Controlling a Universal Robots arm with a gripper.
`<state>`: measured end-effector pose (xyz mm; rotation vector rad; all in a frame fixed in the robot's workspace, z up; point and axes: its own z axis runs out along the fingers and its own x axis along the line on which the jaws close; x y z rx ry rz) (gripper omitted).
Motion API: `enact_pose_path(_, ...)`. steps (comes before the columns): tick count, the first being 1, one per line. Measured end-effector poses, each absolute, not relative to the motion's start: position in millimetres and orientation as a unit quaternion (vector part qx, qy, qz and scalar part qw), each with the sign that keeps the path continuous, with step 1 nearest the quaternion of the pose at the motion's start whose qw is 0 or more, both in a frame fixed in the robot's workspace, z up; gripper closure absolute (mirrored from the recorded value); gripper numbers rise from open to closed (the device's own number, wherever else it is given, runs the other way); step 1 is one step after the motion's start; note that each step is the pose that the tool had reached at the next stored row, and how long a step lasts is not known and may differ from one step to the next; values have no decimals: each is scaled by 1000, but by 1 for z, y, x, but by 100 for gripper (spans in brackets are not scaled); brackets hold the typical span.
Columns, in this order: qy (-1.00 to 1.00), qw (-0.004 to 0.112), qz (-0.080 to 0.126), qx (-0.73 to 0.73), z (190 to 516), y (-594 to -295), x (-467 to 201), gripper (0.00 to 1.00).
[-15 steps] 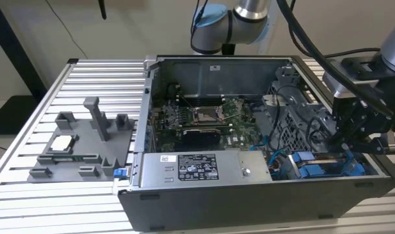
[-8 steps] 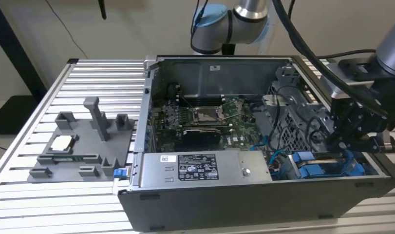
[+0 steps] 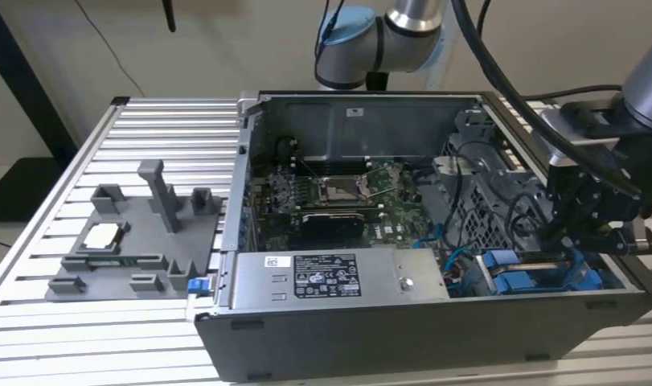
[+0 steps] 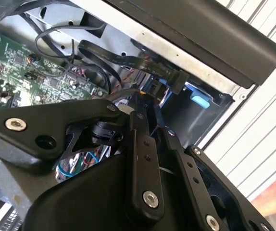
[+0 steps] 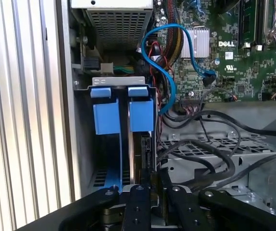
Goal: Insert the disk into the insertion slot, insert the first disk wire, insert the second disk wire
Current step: 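Insert the first disk wire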
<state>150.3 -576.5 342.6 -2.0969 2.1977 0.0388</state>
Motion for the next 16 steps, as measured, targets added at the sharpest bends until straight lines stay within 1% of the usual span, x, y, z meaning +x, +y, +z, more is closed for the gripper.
enact_pose_path(16, 729, 52, 12, -683, 338, -576, 151, 81)
